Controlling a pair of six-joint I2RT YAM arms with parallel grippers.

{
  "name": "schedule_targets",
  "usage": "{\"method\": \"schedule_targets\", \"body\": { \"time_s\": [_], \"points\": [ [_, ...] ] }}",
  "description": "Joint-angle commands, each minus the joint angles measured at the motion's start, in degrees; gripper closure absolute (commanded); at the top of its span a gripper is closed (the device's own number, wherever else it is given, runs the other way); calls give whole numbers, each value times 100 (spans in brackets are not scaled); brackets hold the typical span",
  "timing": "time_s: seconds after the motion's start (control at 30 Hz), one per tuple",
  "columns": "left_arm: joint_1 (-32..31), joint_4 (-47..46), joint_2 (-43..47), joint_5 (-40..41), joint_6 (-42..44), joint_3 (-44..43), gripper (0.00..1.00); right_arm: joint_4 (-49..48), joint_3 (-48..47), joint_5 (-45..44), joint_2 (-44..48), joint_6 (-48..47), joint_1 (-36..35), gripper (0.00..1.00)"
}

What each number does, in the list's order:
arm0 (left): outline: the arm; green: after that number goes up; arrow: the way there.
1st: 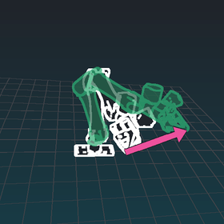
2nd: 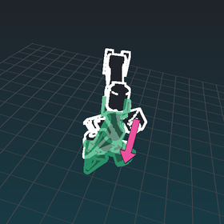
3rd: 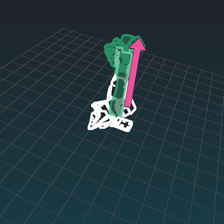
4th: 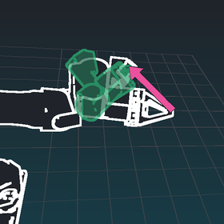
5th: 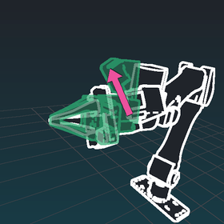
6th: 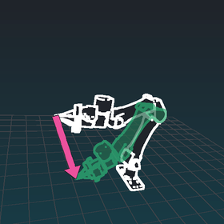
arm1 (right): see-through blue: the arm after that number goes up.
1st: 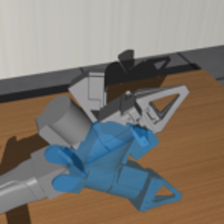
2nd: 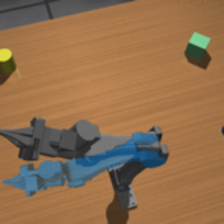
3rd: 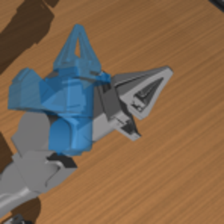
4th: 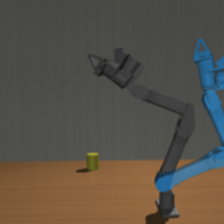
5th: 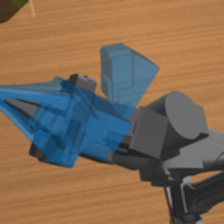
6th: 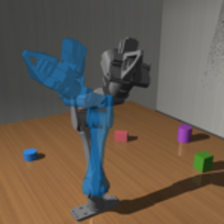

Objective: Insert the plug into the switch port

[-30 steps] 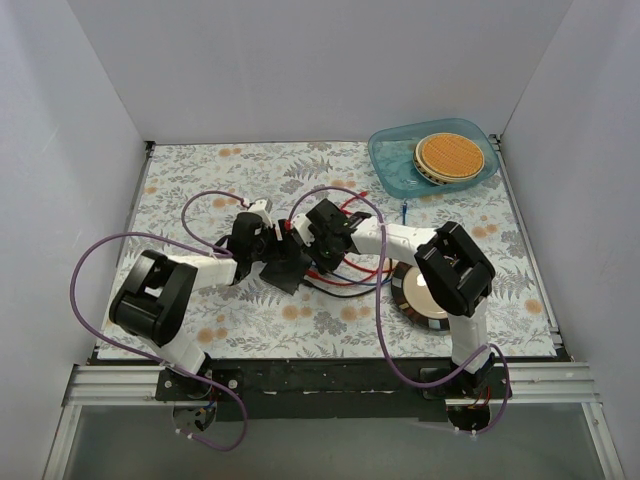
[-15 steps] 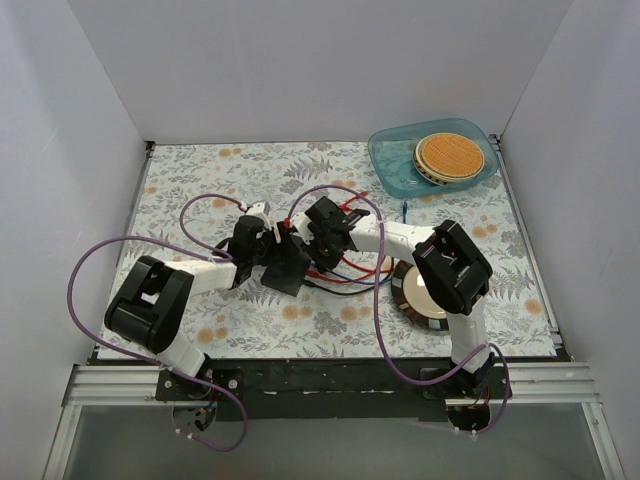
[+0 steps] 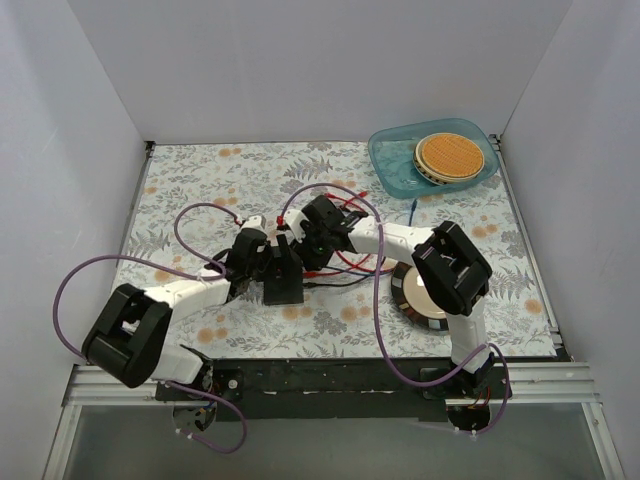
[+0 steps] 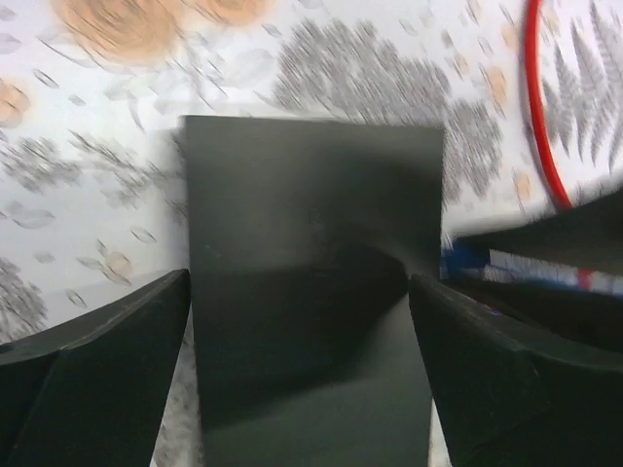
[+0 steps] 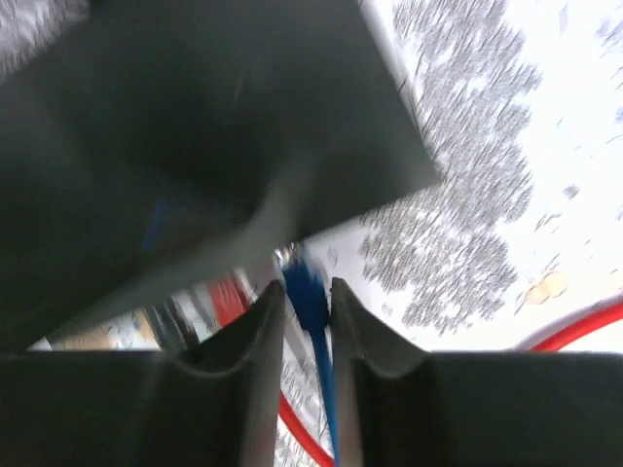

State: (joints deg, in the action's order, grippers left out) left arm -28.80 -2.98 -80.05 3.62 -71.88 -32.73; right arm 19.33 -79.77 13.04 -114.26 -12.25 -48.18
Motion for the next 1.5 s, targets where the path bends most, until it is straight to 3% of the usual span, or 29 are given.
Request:
{"method": "schedule_targets", "body": {
  "time_s": [0.0, 0.2, 0.4, 0.77, 1.07, 1.33, 1.47],
  "points": [
    [-671, -212, 894, -829, -98, -14, 5, -1556, -363, 217, 272, 170, -306, 60],
    [-645, 69, 1290, -432, -46, -5, 2, -1327, -435, -108, 448, 56, -420, 42],
    [-645, 500, 1369, 25, -11, -163, 2, -1257, -373, -697, 685, 100, -420, 35],
    [-636, 1124, 1615, 701, 86, -497, 2, -941, -469, -2006, 607, 662, -122, 31],
    [-496, 1414, 1423, 1132, 60, -568, 2, -290, -786, -2324, 62, 1172, 309, 33],
    [426, 923, 834, 185, 77, -357, 2, -149, -716, -2235, -254, 1383, 494, 36],
    [471, 598, 439, -18, 200, -453, 2, 17, -760, -2226, -439, 1523, 564, 39]
  ]
}}
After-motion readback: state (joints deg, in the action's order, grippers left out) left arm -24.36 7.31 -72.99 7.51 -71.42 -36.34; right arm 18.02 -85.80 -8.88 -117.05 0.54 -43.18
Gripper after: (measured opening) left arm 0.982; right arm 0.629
